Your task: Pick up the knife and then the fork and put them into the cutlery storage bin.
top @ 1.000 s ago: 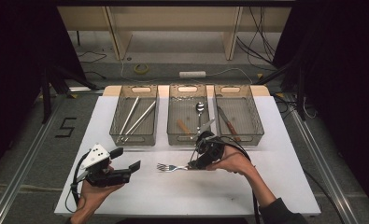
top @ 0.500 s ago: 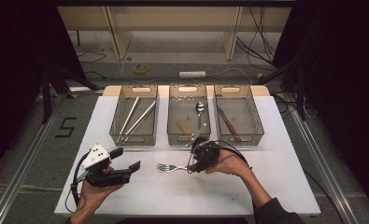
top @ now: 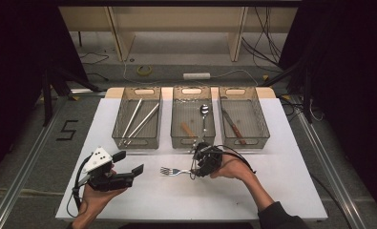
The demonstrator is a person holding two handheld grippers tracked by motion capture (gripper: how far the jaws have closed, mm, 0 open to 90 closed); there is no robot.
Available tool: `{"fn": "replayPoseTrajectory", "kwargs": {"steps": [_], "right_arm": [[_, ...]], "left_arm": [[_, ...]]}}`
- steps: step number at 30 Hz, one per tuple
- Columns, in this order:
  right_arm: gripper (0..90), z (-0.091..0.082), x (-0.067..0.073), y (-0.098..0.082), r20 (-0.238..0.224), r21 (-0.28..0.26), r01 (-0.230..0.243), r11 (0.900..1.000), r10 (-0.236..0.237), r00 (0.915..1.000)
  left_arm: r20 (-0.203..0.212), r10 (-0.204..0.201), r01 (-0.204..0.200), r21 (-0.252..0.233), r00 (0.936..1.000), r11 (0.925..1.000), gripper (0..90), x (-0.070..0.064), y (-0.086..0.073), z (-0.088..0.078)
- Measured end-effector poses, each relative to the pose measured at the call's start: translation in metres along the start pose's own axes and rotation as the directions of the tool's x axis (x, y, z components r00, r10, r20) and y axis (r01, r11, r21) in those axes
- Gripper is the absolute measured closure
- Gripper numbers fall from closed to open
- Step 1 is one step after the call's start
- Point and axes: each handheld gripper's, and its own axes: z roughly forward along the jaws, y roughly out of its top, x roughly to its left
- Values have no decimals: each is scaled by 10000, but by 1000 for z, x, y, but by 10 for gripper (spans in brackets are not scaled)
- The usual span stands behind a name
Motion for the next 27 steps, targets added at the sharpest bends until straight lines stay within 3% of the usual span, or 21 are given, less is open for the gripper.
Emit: {"fn": "replayPoseTrajectory", "kwargs": {"steps": [16, 20, 27], "right_arm": [[675, 6, 5, 1, 373, 283, 193, 9994, -204, 9991], [696, 6, 8, 1, 538, 382, 480, 9981, -500, 9973], [753, 6, 11, 2, 504, 457, 580, 9973, -603, 9969]], "left_arm": [[4, 4, -4, -1, 10000, 10000, 161, 0, 0, 0], [6, -10, 10, -10, 10000, 10000, 161, 0, 0, 0], [4, -3, 3, -10, 10000, 10000, 161, 0, 0, 0]]}}
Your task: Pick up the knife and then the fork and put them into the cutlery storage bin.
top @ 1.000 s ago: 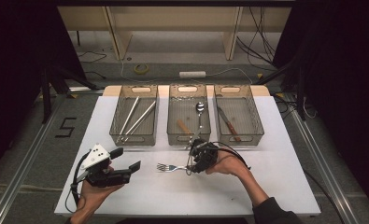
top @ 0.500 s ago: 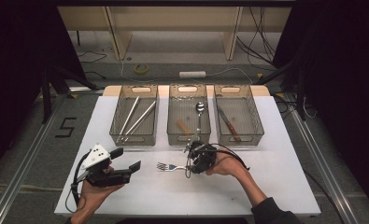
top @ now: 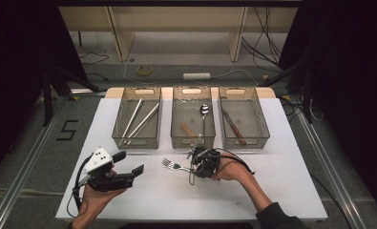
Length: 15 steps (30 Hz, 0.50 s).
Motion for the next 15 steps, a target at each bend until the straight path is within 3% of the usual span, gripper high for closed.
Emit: {"fn": "replayPoseTrajectory", "kwargs": {"steps": [4, 15], "right_arm": [[765, 0, 0, 0, 8, 52, 187, 9998, -187, 9998], [774, -1, 0, 0, -56, 82, 65, 9999, -65, 10000]], "left_arm": [[1, 2, -2, 8, 10000, 10000, 161, 0, 0, 0], [10, -35, 35, -16, 10000, 10000, 161, 0, 0, 0]]}}
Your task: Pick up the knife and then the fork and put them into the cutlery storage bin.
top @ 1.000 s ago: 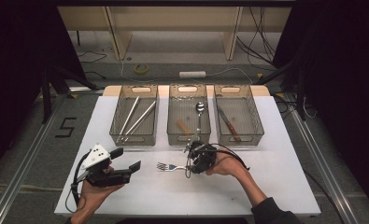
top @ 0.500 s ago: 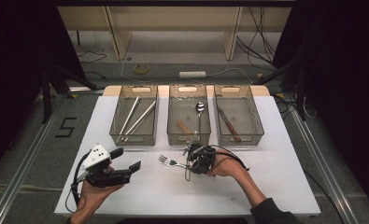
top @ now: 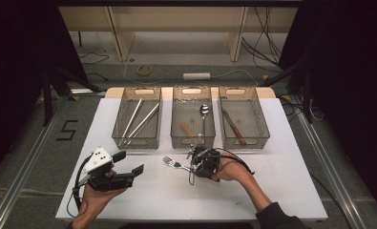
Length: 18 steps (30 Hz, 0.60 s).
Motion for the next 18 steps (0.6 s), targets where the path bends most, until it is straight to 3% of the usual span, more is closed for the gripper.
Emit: {"fn": "replayPoseTrajectory", "kwargs": {"steps": [18], "right_arm": [[775, -8, -6, -4, -140, -365, -274, 9990, 269, 9995]], "left_arm": [[-11, 3, -3, -1, 10000, 10000, 161, 0, 0, 0]]}}
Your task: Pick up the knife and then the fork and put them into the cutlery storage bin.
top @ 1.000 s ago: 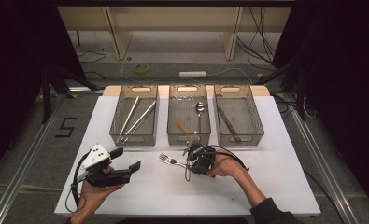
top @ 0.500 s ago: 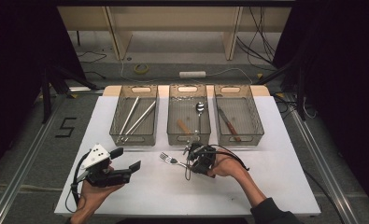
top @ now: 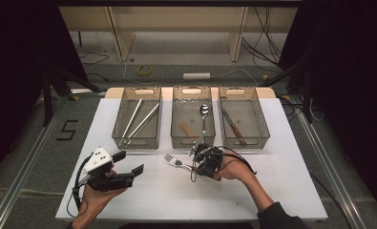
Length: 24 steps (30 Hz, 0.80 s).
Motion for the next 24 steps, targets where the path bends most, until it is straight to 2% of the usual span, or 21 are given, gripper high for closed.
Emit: {"fn": "replayPoseTrajectory", "kwargs": {"steps": [2, 3, 6, 15, 19, 24], "right_arm": [[775, -1, -1, 0, -99, -75, -21, 10000, 20, 9999], [776, -3, 0, 0, -136, -111, -218, 9997, 217, 9997], [775, -6, -1, 0, -169, -160, -352, 9993, 350, 9992], [775, -14, -3, -2, -281, -360, -466, 9983, 456, 9986], [776, -28, -5, -3, -327, -722, -531, 9960, 509, 9982], [776, -51, -13, -7, -284, -1283, -891, 9877, 861, 9959]], "left_arm": [[-3, 8, -8, 4, 10000, 10000, 161, 0, 0, 0], [-1, 2, -2, -1, 10000, 10000, 161, 0, 0, 0], [-1, 10, -10, -4, 10000, 10000, 161, 0, 0, 0], [-13, 6, -6, 4, 10000, 10000, 161, 0, 0, 0], [-17, 6, -6, 16, 10000, 10000, 161, 0, 0, 0], [-30, -38, 38, 32, 10000, 10000, 161, 1, -1, 1]]}}
